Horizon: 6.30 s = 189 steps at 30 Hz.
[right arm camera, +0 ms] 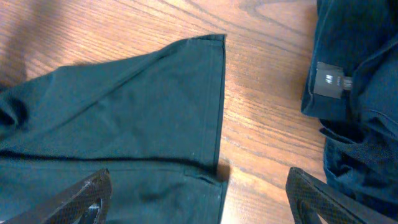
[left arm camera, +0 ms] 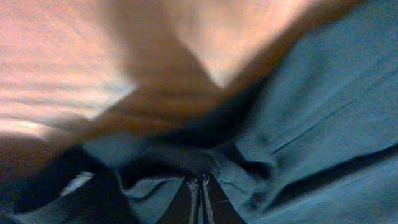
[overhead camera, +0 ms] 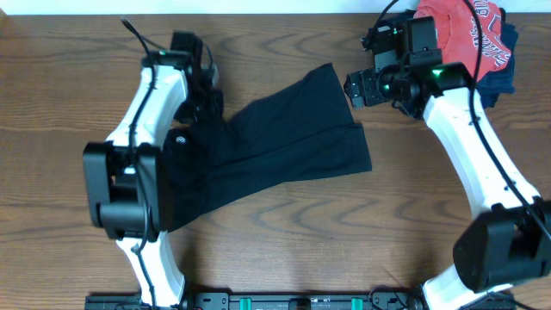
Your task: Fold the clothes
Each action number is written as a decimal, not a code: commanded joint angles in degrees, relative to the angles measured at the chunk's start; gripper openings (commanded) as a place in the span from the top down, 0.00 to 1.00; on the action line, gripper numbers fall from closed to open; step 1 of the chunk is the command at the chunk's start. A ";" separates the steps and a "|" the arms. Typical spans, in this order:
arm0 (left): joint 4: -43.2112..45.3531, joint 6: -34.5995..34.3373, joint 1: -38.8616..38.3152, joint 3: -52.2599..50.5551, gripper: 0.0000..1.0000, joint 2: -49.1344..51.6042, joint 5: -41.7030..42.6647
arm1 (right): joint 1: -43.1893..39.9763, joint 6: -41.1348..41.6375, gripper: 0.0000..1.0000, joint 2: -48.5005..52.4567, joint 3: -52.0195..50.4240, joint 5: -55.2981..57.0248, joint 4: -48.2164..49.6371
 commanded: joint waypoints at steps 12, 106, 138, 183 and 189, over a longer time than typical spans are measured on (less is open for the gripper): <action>0.57 -6.08 0.13 6.12 0.94 -12.17 -11.04 | 0.92 2.80 0.13 8.04 1.20 3.72 17.35; -12.87 -1.29 1.44 3.06 0.94 -12.02 -3.45 | -3.30 -4.85 0.99 36.02 55.32 9.11 -34.64; -6.19 -3.21 0.31 -16.79 0.89 -12.00 -9.11 | -4.11 -1.79 0.99 36.04 39.21 8.09 -40.52; -2.27 -9.46 11.78 -12.59 0.02 -19.04 -15.30 | -6.73 -2.40 0.41 35.06 18.36 2.01 -20.37; -2.05 -9.46 11.78 -12.59 0.02 -19.02 -16.06 | -6.78 -1.29 0.85 35.06 12.59 -1.20 -16.11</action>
